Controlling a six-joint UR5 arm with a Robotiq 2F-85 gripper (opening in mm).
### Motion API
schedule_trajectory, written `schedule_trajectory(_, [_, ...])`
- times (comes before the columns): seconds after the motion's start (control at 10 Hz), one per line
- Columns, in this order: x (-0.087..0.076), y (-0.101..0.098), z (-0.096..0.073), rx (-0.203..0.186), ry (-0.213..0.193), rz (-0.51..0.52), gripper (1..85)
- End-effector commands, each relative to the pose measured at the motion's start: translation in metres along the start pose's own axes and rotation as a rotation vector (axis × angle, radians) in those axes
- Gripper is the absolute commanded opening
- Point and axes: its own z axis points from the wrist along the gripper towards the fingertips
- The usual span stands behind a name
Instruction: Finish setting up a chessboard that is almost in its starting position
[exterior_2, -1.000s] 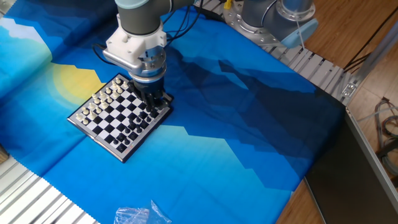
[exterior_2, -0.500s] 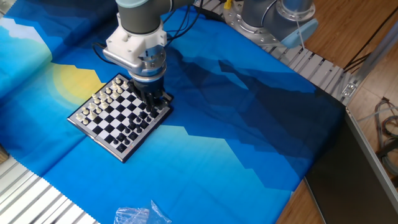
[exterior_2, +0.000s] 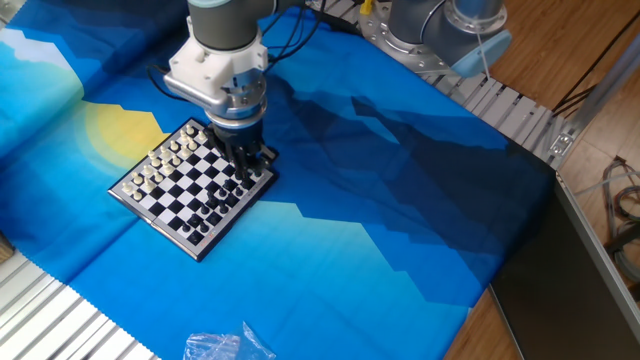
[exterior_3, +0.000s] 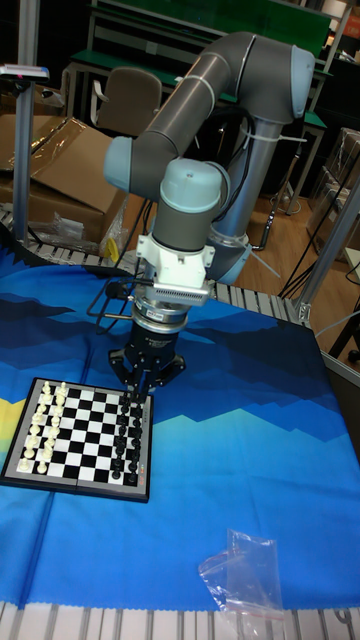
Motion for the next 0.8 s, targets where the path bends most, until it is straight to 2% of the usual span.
schedule_trajectory(0.0, [-0.001, 0.004, -0.012, -0.009, -0.004, 0.021, 20.7])
schedule_trajectory(0.2, [-0.001, 0.011, -0.021, -0.001, -0.008, 0.051, 20.7])
schedule_trajectory(0.4, [-0.007, 0.026, -0.029, -0.001, -0.031, 0.111, 19.0])
schedule_trajectory(0.5, [-0.008, 0.034, -0.031, -0.007, -0.038, 0.145, 18.3])
schedule_trajectory(0.6, [-0.012, 0.047, -0.031, -0.042, -0.056, 0.192, 18.0])
schedule_trajectory(0.7, [-0.014, 0.052, -0.029, -0.051, -0.07, 0.211, 18.0])
